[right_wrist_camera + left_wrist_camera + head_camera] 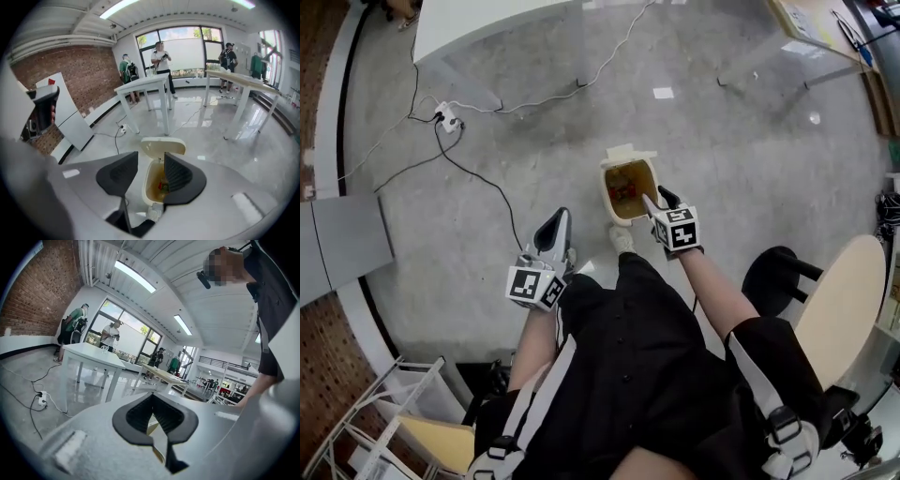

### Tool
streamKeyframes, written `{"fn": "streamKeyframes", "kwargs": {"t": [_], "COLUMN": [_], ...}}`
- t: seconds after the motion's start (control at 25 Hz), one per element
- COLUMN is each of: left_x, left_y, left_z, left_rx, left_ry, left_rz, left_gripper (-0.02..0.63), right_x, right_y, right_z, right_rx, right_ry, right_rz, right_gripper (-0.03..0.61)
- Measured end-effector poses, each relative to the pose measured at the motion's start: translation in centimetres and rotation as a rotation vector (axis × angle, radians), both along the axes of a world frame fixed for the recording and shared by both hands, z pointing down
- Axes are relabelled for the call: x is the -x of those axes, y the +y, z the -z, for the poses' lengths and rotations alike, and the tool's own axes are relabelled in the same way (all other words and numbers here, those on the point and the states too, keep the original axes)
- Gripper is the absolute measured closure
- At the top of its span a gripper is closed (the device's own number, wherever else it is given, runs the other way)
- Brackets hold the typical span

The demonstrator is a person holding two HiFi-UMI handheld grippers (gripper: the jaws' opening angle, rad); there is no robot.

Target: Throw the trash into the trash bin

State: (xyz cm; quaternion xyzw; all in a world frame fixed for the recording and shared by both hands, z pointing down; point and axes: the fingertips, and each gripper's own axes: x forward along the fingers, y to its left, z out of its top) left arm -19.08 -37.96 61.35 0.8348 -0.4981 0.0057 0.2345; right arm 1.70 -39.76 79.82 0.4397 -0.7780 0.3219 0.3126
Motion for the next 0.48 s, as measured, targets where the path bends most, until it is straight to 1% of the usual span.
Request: {"fn": "streamKeyframes", "kwargs": {"t": [0.16,0.24,0.32,0.4,0.48], "left_x": [1.1,2.3,4.0,5.9,7.4], "left_y": [-0.2,-0.2,-0.5,-0.4,-0.2], "left_z": [2.3,4.4,6.4,8.0,9.3], "left_rx": [-0.055,-0.095,-0.144,-0.182,-0.216], "left_ry": [0.013,0.008,0.003,0.003,0.006], "left_rz": [-0.125,-0.185,-0.217,-0.228,-0.241], "left_gripper": [0.611,0.611,0.611,0.611,0.611], "right_x": [-0.1,-0.1,0.2,0.9,2.0], "right_y": [0.8,1.5,2.3,3.4,4.5], "right_z": [5.2,7.8,10.3,12.3,14.2], "right_rx": [-0.142,-0.211,-0.268,-0.316,-0.369], "right_ry": [-0.021,-0.057,-0.110,-0.138,-0.143], "right_rz": [-0.149,-0.267,-0.381,-0.439,-0.461], "right_gripper": [0.444,0.490,0.500,0.512,0.517]}}
